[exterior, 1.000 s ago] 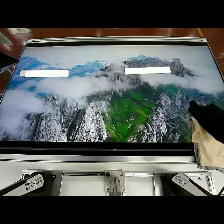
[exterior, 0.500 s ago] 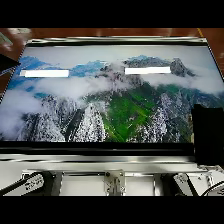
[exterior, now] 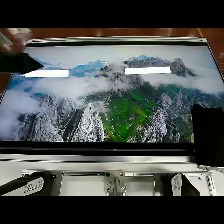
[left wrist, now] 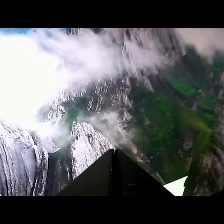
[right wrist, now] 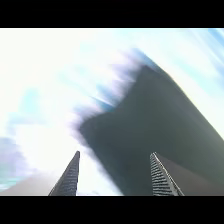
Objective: Fold the shirts.
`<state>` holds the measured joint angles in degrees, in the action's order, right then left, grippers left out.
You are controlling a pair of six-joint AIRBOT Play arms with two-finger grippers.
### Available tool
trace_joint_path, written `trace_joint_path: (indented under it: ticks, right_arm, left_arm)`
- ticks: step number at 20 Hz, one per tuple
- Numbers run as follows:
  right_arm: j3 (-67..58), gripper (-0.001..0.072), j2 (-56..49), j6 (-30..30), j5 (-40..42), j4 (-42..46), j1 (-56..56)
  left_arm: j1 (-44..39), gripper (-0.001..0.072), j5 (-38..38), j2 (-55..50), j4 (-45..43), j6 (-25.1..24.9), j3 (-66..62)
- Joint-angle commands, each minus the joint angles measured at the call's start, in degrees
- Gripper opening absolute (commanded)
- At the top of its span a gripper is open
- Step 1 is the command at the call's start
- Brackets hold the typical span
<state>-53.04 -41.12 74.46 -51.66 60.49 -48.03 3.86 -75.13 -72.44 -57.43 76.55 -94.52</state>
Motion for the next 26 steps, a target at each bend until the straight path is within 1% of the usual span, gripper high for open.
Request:
trace_joint_path:
  ticks: [1, 2, 3, 4, 5, 6, 7, 8, 9, 10, 12, 17, 20, 22, 26]
  right_arm:
    - [-1.29, 0.0544, 2.43, -3.85, 14.34, -0.83, 24.87]
    - [-1.29, 0.0544, -0.11, 1.38, 11.56, 4.46, 31.47]
    - [-1.29, 0.0547, -4.37, 9.05, 5.66, 10.56, 37.55]
    - [-1.31, 0.0557, -9.46, 13.51, -2.58, 13.49, 42.05]
    - [-1.55, 0.0557, -13.88, 13.57, -9.57, 13.03, 44.78]
    - [-1.53, 0.0557, -17.38, 13.46, -13.66, 11.28, 46.86]
    - [-1.53, 0.0557, -19.80, 13.40, -15.65, 9.51, 48.63]
    - [-1.53, 0.0557, -20.90, 13.81, -15.67, 8.72, 49.77]
    - [-1.53, 0.0557, -20.94, 14.88, -14.08, 8.83, 50.56]
    - [-1.55, 0.0557, -20.55, 15.13, -12.48, 8.81, 50.75]
    - [-1.53, 0.0557, -19.45, 15.06, -8.96, 9.29, 50.69]
    - [-1.53, 0.0557, -18.88, 14.86, -1.90, 8.68, 50.69]
    - [-1.53, 0.0557, -18.88, 14.86, -0.48, 8.68, 50.69]
    - [-1.53, 0.0557, -18.88, 14.86, -0.26, 8.68, 50.69]
    - [-1.53, 0.0557, -18.88, 14.86, -0.26, 8.68, 50.69]
  left_arm:
    - [-16.63, 0.0039, 2.29, -4.20, -20.90, 8.09, 0.00]
    - [-20.28, 0.0068, 1.11, -6.14, -23.69, 10.45, 0.00]
    - [-23.23, 0.0392, -1.18, -8.37, -24.52, 10.62, 0.00]
    - [-25.49, 0.0694, -5.07, -11.08, -24.85, 12.44, 0.00]
    - [-26.80, 0.0696, -9.70, -13.64, -25.49, 14.75, 0.02]
    - [-27.43, 0.0691, -12.31, -15.45, -25.97, 16.50, 0.07]
    - [-27.74, 0.0689, -12.41, -16.09, -25.73, 17.31, 0.33]
    - [-27.91, 0.0669, -10.56, -15.76, -25.73, 18.32, 0.52]
    - [-27.96, 0.0621, -8.13, -14.95, -25.46, 19.37, 0.52]
    - [-27.93, 0.0621, -6.08, -14.10, -24.87, 19.34, 0.55]
    - [-27.87, 0.0621, -4.48, -13.20, -24.87, 19.12, 0.52]
    - [-27.80, 0.0622, -4.31, -13.27, -24.90, 18.49, 0.63]
    - [-27.80, 0.0622, -2.82, -13.31, -24.90, 18.16, 0.63]
    - [-27.80, 0.0622, -2.84, -13.31, -24.90, 16.94, 0.63]
    - [-27.80, 0.0622, -3.08, -13.31, -24.92, 16.94, 0.63]
